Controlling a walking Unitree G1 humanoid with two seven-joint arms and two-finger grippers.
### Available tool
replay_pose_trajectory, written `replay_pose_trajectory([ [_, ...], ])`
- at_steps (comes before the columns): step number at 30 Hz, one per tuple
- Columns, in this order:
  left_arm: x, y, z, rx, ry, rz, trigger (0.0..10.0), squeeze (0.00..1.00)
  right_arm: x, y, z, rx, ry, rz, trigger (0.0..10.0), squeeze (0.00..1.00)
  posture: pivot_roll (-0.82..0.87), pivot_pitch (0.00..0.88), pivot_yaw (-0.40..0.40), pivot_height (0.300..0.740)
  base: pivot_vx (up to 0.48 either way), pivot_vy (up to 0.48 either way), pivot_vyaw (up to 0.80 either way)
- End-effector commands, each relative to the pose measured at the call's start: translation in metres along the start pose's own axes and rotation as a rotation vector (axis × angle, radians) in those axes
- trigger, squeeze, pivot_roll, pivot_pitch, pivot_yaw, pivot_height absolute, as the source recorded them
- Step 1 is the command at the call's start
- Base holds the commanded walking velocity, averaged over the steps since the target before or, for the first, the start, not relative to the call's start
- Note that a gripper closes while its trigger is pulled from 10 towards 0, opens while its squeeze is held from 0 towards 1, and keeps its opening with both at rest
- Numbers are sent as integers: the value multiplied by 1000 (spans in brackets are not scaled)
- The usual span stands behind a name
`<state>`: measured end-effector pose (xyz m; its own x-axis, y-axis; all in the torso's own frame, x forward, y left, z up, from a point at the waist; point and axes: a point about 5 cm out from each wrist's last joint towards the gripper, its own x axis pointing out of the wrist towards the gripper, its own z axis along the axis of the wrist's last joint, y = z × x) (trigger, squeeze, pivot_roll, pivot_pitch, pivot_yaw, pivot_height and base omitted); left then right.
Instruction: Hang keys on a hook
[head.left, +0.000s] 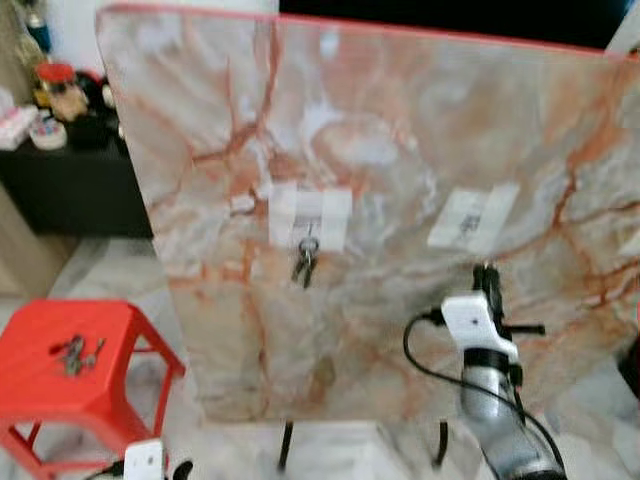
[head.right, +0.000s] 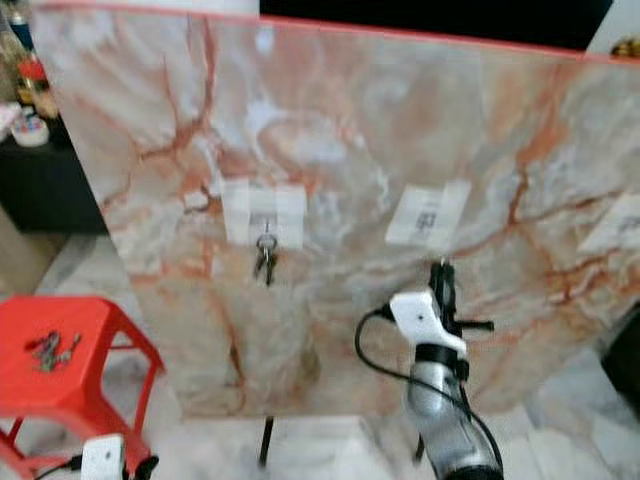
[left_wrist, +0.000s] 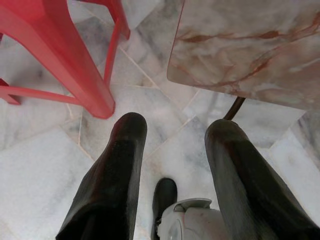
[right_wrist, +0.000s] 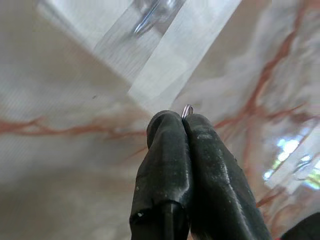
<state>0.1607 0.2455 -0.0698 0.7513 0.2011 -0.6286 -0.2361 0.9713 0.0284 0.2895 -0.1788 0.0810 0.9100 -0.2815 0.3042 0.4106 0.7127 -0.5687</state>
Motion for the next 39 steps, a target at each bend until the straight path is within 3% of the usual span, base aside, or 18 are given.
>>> replay_pose_trajectory([
  [1,-2,-1,-5,9,21,-8,10000,0,6,-9,5,-28,-41,-51,10000,0,53,23,-112,740,0,0,0],
  [8,-1,-1,-4,12,18,-9,10000,0,6,-9,10,-54,-90,-55,10000,0,52,14,-109,740,0,0,0],
  [12,0,-2,-3,13,13,-9,10000,0,3,4,18,-61,-141,39,10000,0,52,17,-112,740,0,0,0],
  [18,-1,-2,-4,12,14,-6,10000,0,2,7,21,-84,-170,47,10000,0,54,18,-115,740,0,0,0],
  [39,0,-4,-1,6,4,-6,10000,0,14,7,24,-125,-167,41,10000,0,55,23,-120,740,0,0,0],
])
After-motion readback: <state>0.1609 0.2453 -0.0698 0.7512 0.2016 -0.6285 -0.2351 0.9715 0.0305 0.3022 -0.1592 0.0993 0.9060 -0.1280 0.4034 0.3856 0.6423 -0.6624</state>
